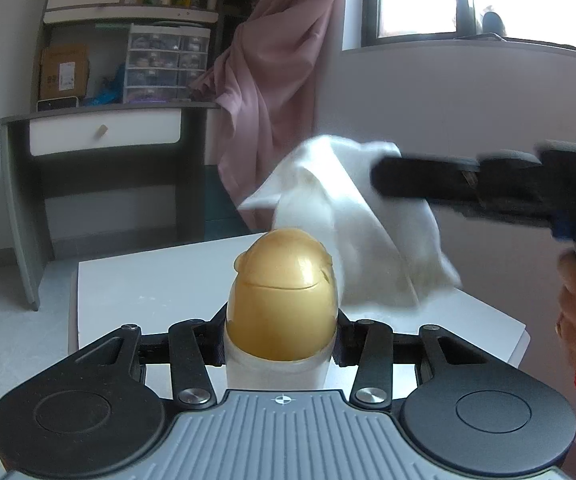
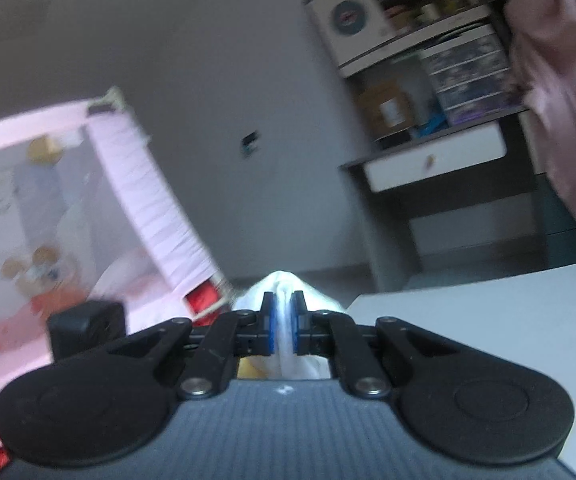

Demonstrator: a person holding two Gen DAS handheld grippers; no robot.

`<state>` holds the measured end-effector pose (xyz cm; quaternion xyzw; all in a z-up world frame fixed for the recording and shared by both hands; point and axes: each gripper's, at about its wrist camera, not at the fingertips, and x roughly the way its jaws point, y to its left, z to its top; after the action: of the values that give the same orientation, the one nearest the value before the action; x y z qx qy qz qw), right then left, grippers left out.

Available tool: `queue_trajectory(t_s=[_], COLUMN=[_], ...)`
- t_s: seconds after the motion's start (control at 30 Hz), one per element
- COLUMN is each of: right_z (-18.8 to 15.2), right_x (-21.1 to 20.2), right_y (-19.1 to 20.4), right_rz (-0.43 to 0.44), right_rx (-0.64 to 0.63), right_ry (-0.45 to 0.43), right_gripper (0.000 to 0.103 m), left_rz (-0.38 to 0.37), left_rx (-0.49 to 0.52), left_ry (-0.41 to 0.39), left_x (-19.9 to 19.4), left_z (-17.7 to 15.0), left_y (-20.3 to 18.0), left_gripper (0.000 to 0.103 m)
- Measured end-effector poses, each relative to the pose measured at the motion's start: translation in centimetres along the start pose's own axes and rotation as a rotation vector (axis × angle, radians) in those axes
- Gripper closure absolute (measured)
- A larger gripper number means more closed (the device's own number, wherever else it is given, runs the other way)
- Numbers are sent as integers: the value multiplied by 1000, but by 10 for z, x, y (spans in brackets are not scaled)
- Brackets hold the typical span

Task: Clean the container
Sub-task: 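Lift the tissue off the cap and wipe its side again with the right gripper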

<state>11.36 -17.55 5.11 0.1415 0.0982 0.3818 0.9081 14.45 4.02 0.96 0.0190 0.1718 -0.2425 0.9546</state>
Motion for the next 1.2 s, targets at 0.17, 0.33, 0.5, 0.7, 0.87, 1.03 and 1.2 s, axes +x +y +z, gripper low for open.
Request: queue_trajectory(t_s=[0.17, 0.33, 0.5, 0.7, 0.87, 1.03, 1.2], right_z=[-3, -18, -19, -25, -26, -11, -2], right_x=[15, 21, 17, 20, 20, 14, 16], right_y=[-3, 0, -7, -12, -17, -6, 13], right_rz=[30, 17, -6, -46, -75, -41, 16], right_rx=[20, -8, 14, 16, 24, 5, -43], right_ry=[34, 64, 78, 117, 127, 65, 48], right_gripper=[96, 96, 96, 96, 96, 96, 96], left_rz=[1, 1, 4, 7, 5, 4, 6], left_rx=[3, 4, 3, 9, 9, 8, 13], left_ry=[2, 13, 18, 20, 21, 18, 18], left_x=[0, 2, 3, 3, 3, 2, 3], left_z=[0, -1, -1, -1, -1, -2, -4], left_y=[-1, -1, -1, -1, -3, -4, -7], left_gripper=[58, 58, 58, 58, 58, 58, 58])
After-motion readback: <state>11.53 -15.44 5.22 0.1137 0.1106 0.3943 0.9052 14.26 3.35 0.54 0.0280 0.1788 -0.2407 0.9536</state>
